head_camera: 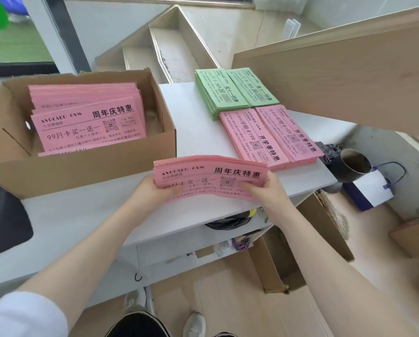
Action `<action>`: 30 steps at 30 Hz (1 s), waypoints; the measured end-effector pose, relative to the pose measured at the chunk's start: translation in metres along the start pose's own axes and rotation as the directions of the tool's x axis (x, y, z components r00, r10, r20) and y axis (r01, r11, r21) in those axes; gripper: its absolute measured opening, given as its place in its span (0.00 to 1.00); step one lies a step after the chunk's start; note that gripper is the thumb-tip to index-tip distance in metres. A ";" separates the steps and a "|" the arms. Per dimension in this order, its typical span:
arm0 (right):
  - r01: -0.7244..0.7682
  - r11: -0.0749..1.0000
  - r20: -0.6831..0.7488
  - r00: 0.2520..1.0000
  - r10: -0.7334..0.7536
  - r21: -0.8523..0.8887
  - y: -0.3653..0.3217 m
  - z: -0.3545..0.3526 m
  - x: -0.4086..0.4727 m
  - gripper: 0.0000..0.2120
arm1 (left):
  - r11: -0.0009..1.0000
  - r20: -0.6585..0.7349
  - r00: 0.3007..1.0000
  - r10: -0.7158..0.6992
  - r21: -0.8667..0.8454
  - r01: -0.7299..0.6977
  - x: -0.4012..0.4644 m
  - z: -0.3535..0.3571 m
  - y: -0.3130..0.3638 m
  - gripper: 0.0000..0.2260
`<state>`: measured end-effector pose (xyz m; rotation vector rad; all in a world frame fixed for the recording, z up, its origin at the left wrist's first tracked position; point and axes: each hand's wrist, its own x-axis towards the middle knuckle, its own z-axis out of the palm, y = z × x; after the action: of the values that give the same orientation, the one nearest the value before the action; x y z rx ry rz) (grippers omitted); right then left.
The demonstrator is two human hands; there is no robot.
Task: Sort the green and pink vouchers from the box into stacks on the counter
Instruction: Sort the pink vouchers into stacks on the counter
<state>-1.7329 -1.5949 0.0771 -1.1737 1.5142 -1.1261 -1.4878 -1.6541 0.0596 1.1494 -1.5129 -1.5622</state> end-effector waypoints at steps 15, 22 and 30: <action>0.178 0.742 -0.054 0.959 -0.277 -0.646 -0.014 -0.022 0.026 0.07 | 0.981 0.134 0.990 -0.054 0.194 0.028 0.020 0.010 0.029 0.07; 0.049 0.840 -0.117 0.984 -0.133 -0.540 -0.033 -0.066 0.022 0.03 | 0.994 0.279 0.960 -0.014 0.107 -0.016 0.055 0.038 0.062 0.05; -0.164 0.986 -0.227 0.962 0.152 -0.037 -0.020 -0.102 0.040 0.09 | 0.966 0.103 0.984 -0.143 -0.203 0.161 0.106 0.076 0.061 0.03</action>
<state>-1.8345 -1.6229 0.1122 -0.9673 1.7888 -1.1426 -1.6057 -1.7264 0.1009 1.1086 -1.3002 -1.8498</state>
